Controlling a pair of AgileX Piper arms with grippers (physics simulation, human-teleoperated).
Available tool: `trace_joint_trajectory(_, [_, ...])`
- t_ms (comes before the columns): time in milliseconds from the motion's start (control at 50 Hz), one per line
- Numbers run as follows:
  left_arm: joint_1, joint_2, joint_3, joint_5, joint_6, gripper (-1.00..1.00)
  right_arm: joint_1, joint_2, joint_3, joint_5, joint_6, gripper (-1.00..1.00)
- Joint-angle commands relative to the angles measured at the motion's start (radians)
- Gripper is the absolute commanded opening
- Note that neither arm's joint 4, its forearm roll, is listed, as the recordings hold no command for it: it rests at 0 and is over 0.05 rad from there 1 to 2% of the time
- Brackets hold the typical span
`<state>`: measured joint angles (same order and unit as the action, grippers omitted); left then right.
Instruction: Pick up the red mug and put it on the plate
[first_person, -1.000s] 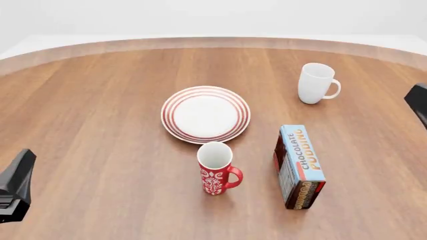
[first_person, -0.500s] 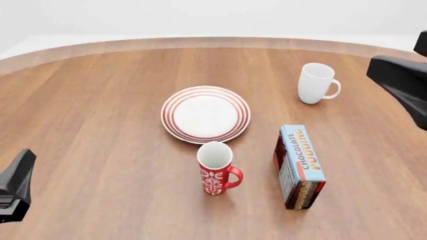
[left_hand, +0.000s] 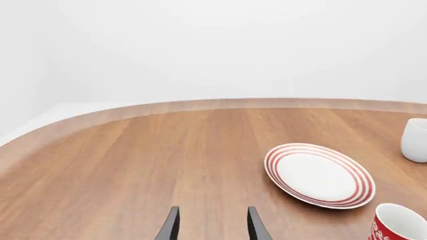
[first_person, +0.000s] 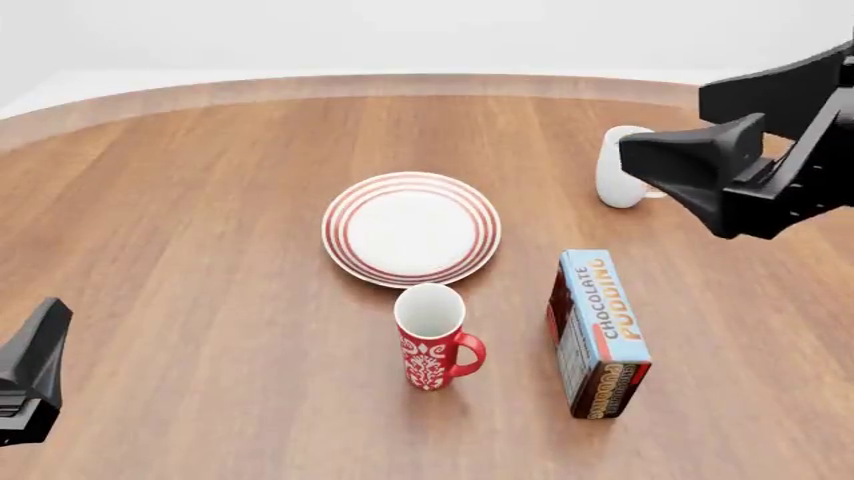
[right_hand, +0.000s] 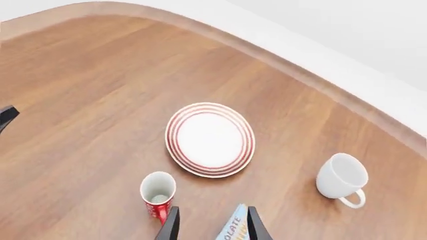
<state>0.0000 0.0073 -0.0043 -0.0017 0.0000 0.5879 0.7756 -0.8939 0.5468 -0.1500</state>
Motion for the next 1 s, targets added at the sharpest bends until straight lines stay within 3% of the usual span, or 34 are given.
trace_joint_trajectory(20, [0.000, 0.000, 0.000, 0.000, 0.000, 1.00, 0.045, 0.085, -0.005, 0.030, 0.007, 1.00])
trace_joint_trajectory(320, [0.000, 0.000, 0.000, 0.000, 0.000, 1.00, 0.066, 0.132, 0.049, 0.001, 0.030, 1.00])
trace_joint_trajectory(340, [0.000, 0.000, 0.000, 0.000, 0.000, 1.00, 0.078, 0.134, 0.053, 0.000, 0.009, 1.00])
trace_joint_trajectory(800, [0.000, 0.000, 0.000, 0.000, 0.000, 1.00, 0.134, 0.197, 0.141, -0.083, 0.061, 1.00])
trace_joint_trajectory(1000, [0.000, 0.000, 0.000, 0.000, 0.000, 1.00, 0.149, 0.240, 0.178, -0.127, 0.050, 1.00])
